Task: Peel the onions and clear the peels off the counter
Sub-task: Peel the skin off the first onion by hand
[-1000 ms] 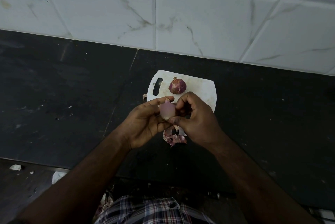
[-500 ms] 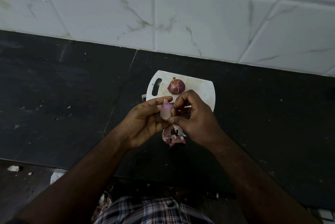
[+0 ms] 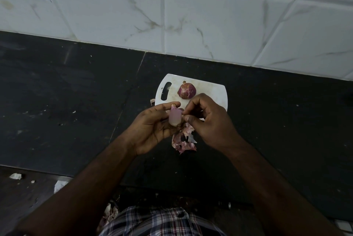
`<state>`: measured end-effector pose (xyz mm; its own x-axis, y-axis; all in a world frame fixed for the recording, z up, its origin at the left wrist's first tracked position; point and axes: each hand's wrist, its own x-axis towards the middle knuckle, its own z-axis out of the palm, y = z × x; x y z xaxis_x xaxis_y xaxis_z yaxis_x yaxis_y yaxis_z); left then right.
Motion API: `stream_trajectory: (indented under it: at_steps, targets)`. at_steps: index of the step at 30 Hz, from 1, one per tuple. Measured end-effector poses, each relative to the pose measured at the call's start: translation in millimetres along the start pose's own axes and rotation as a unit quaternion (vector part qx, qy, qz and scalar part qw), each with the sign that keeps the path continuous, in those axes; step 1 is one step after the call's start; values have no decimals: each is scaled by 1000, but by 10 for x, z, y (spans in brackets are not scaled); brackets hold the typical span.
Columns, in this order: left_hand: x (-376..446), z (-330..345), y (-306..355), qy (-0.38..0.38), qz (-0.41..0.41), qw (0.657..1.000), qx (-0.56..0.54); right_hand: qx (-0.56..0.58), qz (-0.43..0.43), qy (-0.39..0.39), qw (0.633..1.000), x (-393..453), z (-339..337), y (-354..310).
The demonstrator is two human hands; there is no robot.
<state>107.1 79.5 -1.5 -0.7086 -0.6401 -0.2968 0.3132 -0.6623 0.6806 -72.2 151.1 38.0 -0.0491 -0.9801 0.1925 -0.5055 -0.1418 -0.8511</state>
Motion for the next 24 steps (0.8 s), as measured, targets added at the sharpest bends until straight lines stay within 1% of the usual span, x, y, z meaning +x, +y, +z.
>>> stream_trajectory:
  at_steps: [2, 9, 14, 16, 20, 22, 24]
  targets:
    - [-4, 2, -5, 4, 2, 1000, -5, -9, -2, -4, 1000, -4, -3, 7]
    - [7, 8, 46, 48, 18, 997, -49, 4, 23, -65, 998, -104, 36, -4]
    - [11, 27, 30, 61, 35, 996, -63, 39, 32, -80, 996, -123, 38, -8]
    - [15, 16, 36, 66, 42, 995, -67, 43, 36, -59, 997, -120, 30, -3]
    - [15, -2, 34, 59, 40, 996, -59, 28, 33, 45, 998, -53, 33, -17]
    - [13, -7, 26, 45, 38, 997, -42, 16, 20, 36, 999, 4, 51, -43]
    - [16, -11, 22, 28, 40, 999, -13, 13, -2, -3, 1000, 47, 72, -71]
